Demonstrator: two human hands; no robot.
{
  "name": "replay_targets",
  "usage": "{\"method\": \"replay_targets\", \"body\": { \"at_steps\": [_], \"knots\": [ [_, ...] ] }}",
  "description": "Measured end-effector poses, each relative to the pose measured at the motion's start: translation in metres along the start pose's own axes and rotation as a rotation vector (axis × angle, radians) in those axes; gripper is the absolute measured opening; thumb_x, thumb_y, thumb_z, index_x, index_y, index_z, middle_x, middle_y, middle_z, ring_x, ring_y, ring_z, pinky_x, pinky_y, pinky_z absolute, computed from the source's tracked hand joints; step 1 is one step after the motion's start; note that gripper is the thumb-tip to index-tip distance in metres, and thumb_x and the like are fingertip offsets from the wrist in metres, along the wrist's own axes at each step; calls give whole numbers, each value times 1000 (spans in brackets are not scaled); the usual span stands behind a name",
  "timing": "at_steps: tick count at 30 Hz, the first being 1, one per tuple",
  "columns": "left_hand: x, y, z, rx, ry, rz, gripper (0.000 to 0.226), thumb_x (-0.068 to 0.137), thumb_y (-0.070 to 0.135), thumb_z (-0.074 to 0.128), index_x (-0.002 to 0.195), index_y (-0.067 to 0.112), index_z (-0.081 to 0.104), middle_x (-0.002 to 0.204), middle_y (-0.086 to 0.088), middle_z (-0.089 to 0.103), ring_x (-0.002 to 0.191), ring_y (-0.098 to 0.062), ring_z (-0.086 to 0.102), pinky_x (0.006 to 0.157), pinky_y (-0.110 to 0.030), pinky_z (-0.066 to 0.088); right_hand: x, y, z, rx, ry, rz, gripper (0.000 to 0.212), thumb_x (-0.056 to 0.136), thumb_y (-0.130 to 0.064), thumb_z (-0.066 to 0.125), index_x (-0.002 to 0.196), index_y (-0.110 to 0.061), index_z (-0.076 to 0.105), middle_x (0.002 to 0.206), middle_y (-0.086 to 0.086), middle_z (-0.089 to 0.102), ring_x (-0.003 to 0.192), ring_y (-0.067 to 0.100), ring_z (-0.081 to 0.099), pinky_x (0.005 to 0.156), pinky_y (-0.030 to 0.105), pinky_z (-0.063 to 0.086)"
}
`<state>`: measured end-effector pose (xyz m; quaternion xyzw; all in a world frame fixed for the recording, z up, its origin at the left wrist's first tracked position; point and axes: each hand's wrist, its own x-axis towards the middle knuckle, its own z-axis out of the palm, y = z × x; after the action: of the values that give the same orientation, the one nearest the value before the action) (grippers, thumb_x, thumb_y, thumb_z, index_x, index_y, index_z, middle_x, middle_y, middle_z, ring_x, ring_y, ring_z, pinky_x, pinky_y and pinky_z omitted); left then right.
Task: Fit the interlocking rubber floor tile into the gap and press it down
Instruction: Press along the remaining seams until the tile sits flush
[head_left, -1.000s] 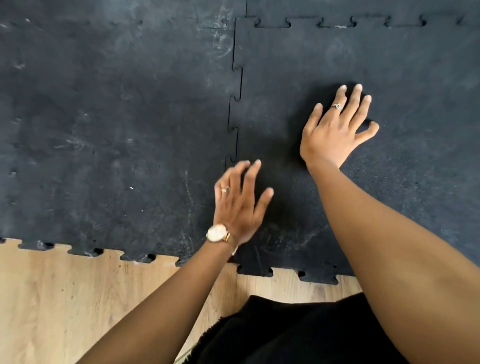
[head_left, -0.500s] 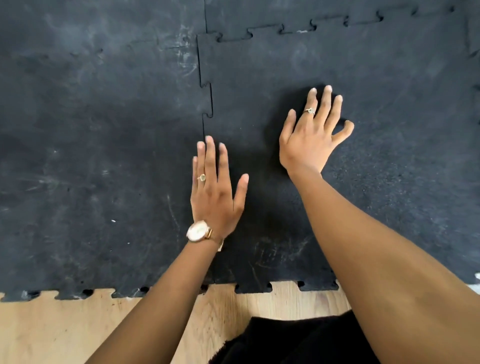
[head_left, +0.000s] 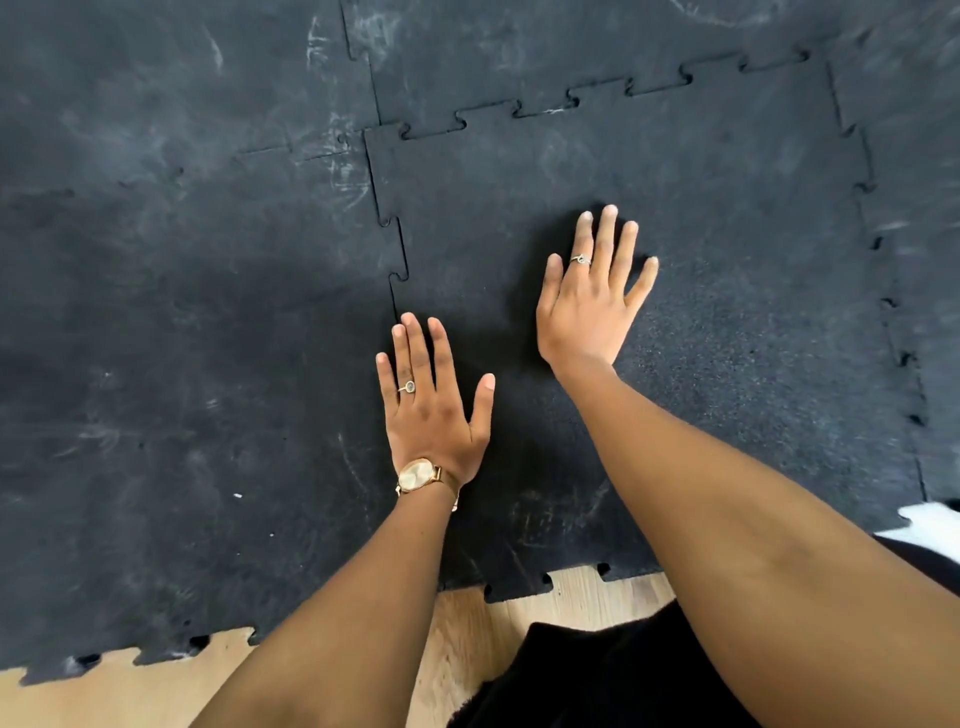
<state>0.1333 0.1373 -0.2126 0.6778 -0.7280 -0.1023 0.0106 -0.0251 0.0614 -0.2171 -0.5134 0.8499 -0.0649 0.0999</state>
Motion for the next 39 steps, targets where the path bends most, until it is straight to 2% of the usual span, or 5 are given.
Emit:
{"method": "replay_targets", "body": {
  "at_steps": [3,10,25,31,39],
  "knots": [
    [0,-1,0,-10,-8,2,75,97,53,27,154,6,14,162,-17,10,151,-29,7,122,-49,5,-10,0,0,-7,-33,-42,59,102,-40,16,155,-14,16,164,6,13,151,29,8,121,56,4],
    [-2,0,-4,12,-48,18,73,98,52,25,154,7,16,161,-18,11,150,-31,8,121,-51,11,-74,50,-3,-47,-112,-339,60,103,-44,20,156,-15,16,164,4,12,152,26,5,122,51,5],
    [0,-3,-1,7,-47,19,74,96,52,31,153,7,20,161,-18,12,150,-31,8,121,-51,10,-71,44,-4,-112,-144,-306,64,100,-45,22,155,-13,18,163,6,14,152,27,7,121,53,7],
    [4,-1,-6,34,-115,5,75,94,53,32,152,7,24,161,-18,12,150,-33,11,119,-54,15,-68,45,-8,-145,-230,-306,64,102,-48,7,156,-13,12,164,8,12,151,29,6,119,56,10],
    [6,1,-11,82,-205,-6,76,97,54,22,154,9,1,162,-18,-1,150,-32,-2,121,-52,3,-66,38,-15,-163,-274,-324,65,101,-45,19,155,-12,3,165,9,4,151,30,1,121,56,4]
  ]
}}
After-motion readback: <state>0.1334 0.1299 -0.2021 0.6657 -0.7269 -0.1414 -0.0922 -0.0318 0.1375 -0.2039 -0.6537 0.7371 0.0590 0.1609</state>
